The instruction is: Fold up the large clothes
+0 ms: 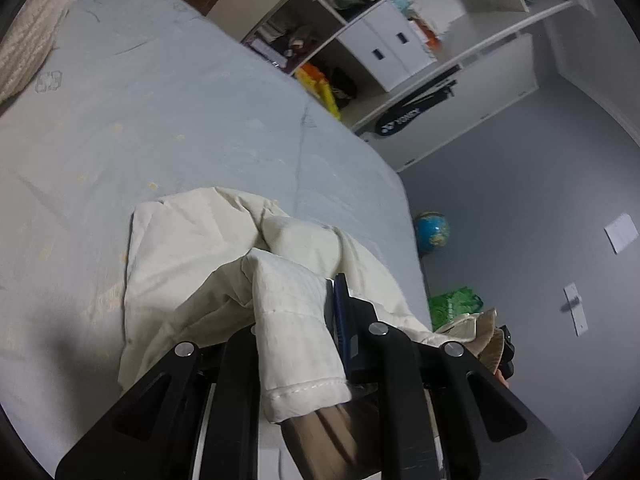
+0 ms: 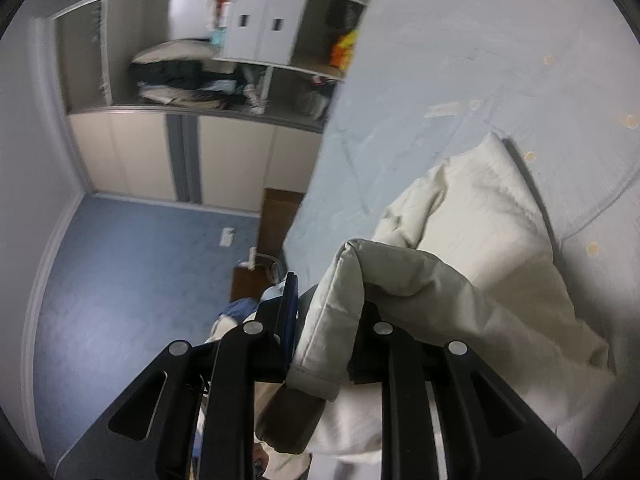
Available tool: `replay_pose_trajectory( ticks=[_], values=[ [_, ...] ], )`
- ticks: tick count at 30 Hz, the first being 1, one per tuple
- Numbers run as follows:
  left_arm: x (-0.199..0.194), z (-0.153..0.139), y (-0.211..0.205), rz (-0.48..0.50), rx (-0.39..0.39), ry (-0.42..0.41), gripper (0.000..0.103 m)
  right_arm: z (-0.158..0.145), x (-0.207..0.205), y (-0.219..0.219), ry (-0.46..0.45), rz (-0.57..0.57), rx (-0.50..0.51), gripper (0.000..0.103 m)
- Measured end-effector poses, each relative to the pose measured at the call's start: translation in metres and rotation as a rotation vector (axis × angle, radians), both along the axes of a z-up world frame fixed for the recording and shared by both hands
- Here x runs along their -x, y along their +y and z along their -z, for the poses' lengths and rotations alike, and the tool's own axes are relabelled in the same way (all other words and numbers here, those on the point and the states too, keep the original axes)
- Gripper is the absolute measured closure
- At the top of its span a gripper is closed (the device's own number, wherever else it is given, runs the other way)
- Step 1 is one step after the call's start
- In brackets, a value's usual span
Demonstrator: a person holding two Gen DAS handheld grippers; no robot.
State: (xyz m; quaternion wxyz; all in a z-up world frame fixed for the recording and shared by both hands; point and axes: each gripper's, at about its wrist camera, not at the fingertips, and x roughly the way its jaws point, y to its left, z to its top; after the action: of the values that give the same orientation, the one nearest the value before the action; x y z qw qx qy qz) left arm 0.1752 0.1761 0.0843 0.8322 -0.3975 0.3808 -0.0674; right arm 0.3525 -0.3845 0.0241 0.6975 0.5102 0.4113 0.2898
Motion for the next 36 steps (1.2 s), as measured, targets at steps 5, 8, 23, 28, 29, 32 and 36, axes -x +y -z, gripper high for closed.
replay_pose_trajectory(
  ticks=[5, 8, 23, 28, 29, 32, 36],
  values=[
    [-0.037, 0.027, 0.009, -0.015, -0.008, 0.068, 0.087, 0.034, -0.032, 0.012, 0.081, 0.025, 0.044, 0.087],
    [-0.056, 0.046, 0.013, -0.033, -0.013, 0.127, 0.086, 0.054, -0.046, 0.017, 0.134, 0.043, 0.058, 0.087],
    [-0.019, 0.003, 0.035, -0.171, 0.032, -0.074, 0.007, 0.059, -0.051, 0.001, 0.176, 0.078, -0.049, 0.054],
    [-0.002, -0.03, 0.023, -0.142, 0.004, -0.11, 0.007, 0.028, -0.046, -0.008, 0.133, 0.116, -0.094, 0.036],
    [0.0, -0.036, 0.014, -0.123, -0.017, -0.114, 0.007, 0.022, -0.046, -0.007, 0.118, 0.118, -0.089, 0.036],
    [-0.003, -0.04, -0.017, -0.055, -0.047, -0.097, 0.007, 0.001, -0.04, -0.001, 0.066, 0.1, -0.062, 0.035],
    [-0.019, -0.037, -0.07, 0.012, -0.165, -0.048, 0.007, -0.033, -0.029, 0.03, -0.038, -0.015, 0.159, 0.035]
  ],
)
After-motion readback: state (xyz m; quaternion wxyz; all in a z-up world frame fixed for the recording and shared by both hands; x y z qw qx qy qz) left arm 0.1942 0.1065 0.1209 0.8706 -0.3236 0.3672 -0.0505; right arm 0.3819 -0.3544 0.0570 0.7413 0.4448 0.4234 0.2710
